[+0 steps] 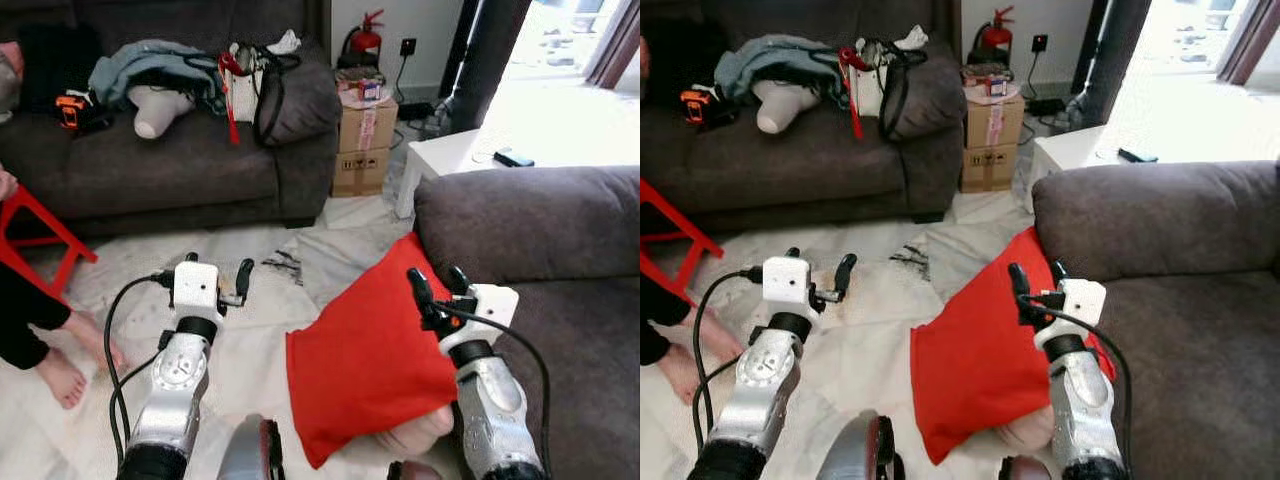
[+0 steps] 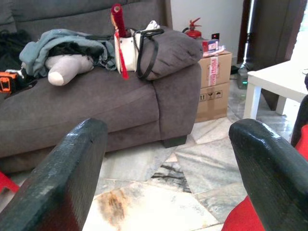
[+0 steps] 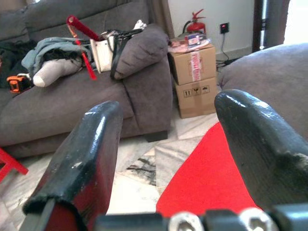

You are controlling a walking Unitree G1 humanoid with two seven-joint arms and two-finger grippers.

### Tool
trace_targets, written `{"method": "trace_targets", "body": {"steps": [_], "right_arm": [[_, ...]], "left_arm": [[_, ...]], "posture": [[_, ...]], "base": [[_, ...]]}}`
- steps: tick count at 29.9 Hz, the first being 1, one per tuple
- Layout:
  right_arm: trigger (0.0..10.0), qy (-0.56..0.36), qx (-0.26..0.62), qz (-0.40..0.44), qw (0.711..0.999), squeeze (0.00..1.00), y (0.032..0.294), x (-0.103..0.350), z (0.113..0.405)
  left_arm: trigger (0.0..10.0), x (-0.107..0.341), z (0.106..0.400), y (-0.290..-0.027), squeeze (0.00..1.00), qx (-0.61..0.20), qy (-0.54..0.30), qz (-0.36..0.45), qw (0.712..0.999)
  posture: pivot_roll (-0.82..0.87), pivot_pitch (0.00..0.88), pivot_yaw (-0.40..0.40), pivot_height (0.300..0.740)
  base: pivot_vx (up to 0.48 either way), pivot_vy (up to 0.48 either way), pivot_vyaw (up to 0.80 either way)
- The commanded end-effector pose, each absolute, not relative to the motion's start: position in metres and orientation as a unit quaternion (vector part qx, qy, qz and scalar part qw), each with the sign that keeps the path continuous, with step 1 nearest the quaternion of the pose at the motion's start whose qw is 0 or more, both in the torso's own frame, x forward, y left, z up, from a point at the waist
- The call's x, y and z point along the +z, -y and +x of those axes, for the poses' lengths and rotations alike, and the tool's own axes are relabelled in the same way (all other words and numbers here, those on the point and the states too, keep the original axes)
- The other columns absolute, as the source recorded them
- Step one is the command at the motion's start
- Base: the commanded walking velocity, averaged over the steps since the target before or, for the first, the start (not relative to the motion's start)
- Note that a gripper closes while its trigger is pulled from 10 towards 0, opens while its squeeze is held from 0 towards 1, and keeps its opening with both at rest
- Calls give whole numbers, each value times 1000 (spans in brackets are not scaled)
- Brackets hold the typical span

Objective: Move the pillow to the sofa from floor

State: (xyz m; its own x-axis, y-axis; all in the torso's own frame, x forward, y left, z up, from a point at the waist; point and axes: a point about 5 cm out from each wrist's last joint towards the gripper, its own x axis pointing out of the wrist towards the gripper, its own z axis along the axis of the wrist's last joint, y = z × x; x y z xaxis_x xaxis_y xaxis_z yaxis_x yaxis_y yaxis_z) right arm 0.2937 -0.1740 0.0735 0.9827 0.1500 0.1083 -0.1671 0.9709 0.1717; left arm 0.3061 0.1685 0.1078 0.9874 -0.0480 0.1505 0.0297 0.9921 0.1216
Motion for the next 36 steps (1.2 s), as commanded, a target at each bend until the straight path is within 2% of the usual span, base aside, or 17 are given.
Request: {"method": "trace_targets", "body": {"steps": [1,10,20,36], "right_arm": [[10000,45,76,85,992,0,177,73,293],[10000,40,72,86,993,0,176,72,294],[10000,39,75,84,993,0,174,71,293],[10000,40,77,83,993,0,174,71,293]], "left_arm": [[10000,110,308,-168,0,-22,80,58,995],[10000,108,308,-168,0,-20,75,56,995],[10000,107,307,-166,0,-21,75,54,996],[10000,107,307,-165,0,-19,73,51,996]], "posture": [[-63,95,25,636],[-65,95,23,636],[-67,98,22,636],[-69,103,18,636]], "base": [[0,0,0],[0,0,0],[0,0,-724],[0,0,0]]}}
